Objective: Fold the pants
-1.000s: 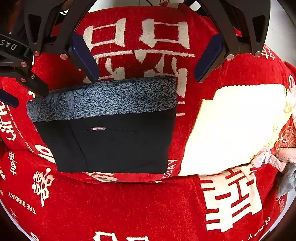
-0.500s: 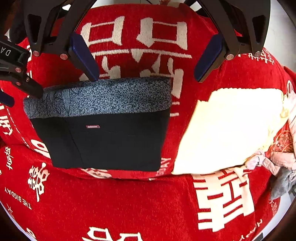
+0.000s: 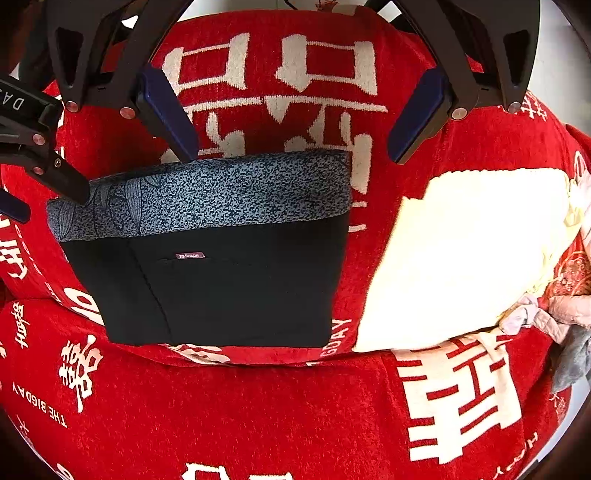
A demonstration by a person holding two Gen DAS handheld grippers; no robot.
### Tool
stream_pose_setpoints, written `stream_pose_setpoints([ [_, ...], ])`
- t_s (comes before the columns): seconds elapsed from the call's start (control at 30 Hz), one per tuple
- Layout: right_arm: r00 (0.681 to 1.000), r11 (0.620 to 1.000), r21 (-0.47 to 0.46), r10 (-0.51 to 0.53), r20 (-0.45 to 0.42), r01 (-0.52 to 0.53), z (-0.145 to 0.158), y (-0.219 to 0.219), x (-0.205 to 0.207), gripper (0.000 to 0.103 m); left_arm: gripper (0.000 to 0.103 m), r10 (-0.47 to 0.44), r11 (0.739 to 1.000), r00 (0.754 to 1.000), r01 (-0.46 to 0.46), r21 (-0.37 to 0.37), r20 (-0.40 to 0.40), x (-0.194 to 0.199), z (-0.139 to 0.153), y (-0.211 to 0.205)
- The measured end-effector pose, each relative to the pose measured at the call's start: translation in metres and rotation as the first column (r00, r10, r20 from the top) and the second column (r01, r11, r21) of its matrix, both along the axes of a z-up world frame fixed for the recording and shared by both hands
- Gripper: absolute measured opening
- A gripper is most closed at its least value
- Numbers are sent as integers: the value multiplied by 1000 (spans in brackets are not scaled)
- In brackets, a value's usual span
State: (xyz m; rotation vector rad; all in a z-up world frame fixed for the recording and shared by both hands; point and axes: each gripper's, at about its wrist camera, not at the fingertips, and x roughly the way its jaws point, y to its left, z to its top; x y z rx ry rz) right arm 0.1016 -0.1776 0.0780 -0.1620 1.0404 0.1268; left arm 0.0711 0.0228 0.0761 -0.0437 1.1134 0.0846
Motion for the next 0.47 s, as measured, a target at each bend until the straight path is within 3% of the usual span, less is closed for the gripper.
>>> stream_pose_setpoints([
  [0.47,1000,1000,-8,3,-15,-3,-9,1,-1,99,102,-12,1000,1000,12,-14,-5,-5,-5,1],
])
